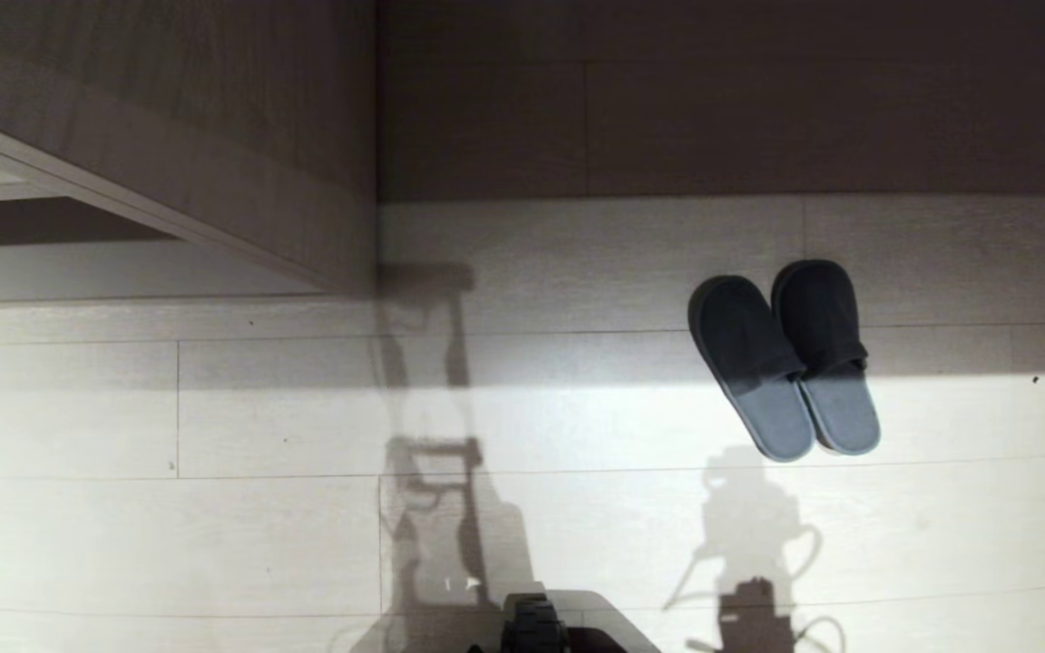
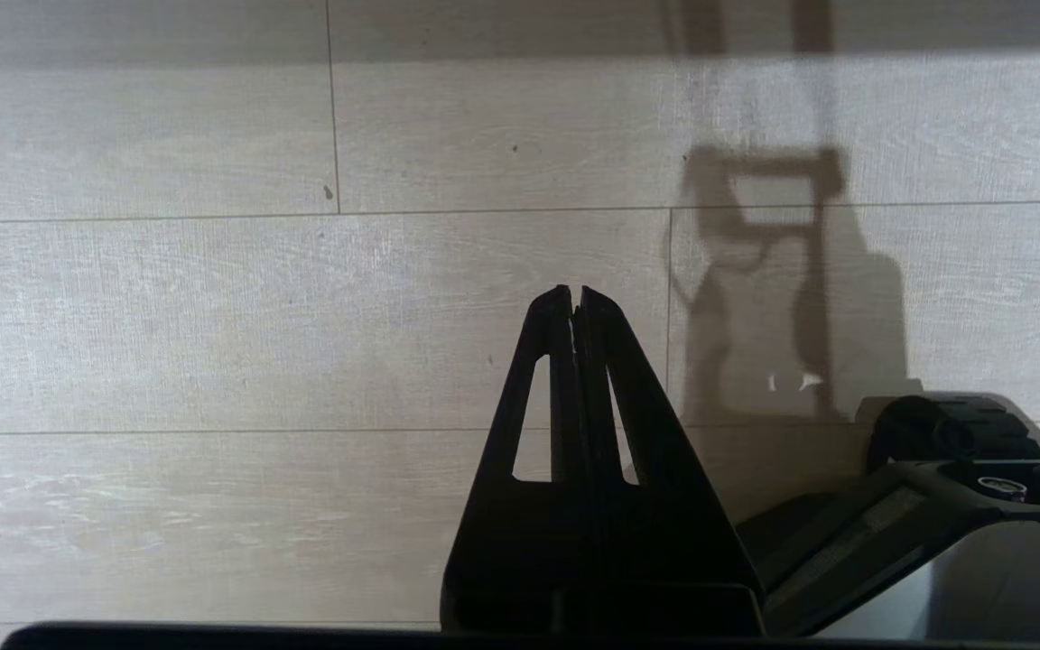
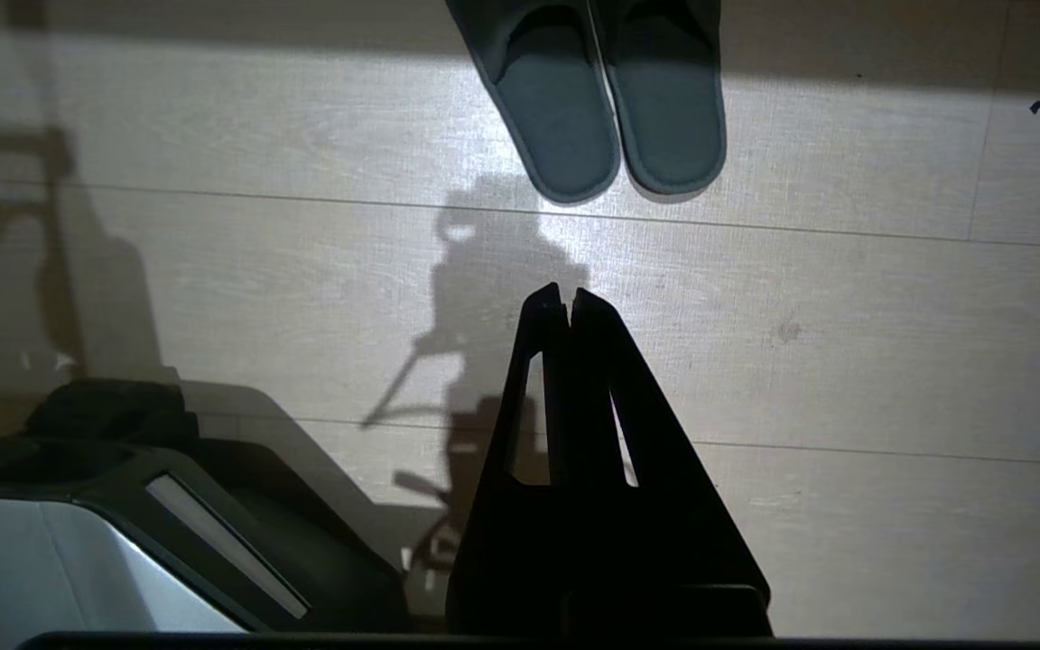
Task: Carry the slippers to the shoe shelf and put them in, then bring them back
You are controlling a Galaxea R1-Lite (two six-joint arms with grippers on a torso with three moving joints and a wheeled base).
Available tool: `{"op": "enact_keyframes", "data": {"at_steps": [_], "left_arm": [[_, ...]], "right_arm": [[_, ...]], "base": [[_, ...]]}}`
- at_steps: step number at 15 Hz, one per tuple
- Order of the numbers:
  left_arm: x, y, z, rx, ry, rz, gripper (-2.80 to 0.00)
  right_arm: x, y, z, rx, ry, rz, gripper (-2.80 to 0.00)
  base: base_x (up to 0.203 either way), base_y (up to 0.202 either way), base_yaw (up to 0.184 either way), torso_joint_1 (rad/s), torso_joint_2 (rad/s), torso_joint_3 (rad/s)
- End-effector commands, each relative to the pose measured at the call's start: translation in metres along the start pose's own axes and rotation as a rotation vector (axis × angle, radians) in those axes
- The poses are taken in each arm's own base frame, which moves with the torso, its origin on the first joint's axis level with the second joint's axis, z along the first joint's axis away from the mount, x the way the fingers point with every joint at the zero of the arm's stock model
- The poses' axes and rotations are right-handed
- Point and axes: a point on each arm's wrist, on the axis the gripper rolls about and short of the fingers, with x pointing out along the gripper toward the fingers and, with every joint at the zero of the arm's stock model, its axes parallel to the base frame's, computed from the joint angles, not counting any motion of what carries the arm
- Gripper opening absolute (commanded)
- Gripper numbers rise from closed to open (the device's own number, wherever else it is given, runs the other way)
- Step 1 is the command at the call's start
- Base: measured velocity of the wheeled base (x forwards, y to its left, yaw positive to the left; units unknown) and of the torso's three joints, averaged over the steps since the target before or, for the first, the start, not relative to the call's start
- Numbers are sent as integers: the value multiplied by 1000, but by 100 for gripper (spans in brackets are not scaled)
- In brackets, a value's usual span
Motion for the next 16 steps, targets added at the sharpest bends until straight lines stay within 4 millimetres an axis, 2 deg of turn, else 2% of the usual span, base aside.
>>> {"op": "enact_keyframes", "data": {"at_steps": [1,16], "left_arm": [[0,0,0,-1,0,1,-280],[0,0,0,-1,0,1,-280]], "right_arm": [[0,0,0,0,4,1,-280],[0,0,0,1,3,1,-280]], "base": [[0,0,0,2,5,211],[0,0,0,1,1,201]]}}
